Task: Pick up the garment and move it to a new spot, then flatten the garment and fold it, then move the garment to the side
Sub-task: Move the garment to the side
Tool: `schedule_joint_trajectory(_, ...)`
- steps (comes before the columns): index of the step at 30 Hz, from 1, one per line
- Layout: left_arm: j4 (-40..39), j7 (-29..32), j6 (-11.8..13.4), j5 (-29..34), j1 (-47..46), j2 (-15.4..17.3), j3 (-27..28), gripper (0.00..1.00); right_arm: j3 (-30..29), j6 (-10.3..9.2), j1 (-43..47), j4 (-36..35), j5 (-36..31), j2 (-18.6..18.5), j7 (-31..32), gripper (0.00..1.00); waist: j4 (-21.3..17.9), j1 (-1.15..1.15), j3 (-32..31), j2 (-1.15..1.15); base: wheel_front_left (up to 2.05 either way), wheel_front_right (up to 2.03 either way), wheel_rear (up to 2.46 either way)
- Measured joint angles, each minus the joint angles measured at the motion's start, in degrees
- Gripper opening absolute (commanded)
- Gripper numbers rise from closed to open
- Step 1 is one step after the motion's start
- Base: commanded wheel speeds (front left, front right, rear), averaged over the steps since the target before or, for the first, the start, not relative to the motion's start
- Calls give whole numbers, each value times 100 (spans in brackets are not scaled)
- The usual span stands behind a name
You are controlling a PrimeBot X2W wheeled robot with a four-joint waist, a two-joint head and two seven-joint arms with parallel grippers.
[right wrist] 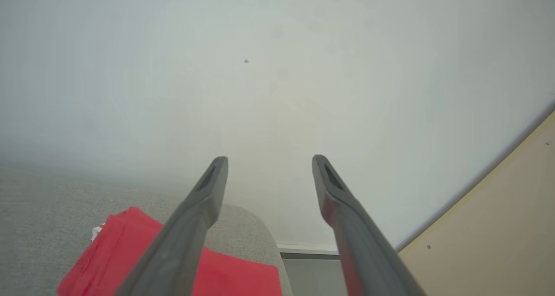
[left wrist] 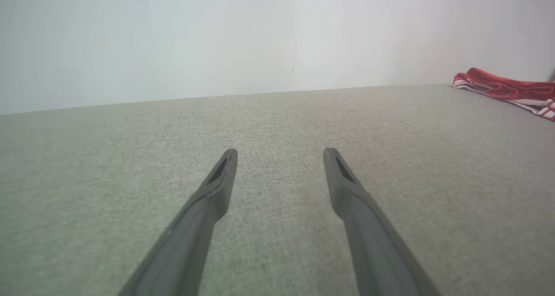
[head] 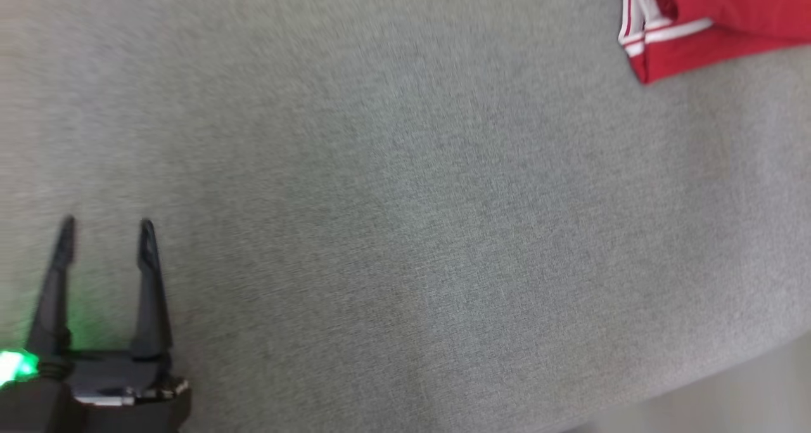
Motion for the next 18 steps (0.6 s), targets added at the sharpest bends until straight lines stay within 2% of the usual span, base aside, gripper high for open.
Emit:
schedule_joint_trajectory(8, 644, -110, 94, -178, 252, -328, 103, 100, -147, 0, 1283, -773, 256, 304, 0, 100, 296, -1, -823, 0, 0, 0, 0)
schedule_joint_trajectory(18, 861, -118, 64, -235, 445, -552, 278, 100, -339, 0, 2769, -1506, 587, 631, 1, 100, 643, -2, -1651, -1, 0, 0, 0)
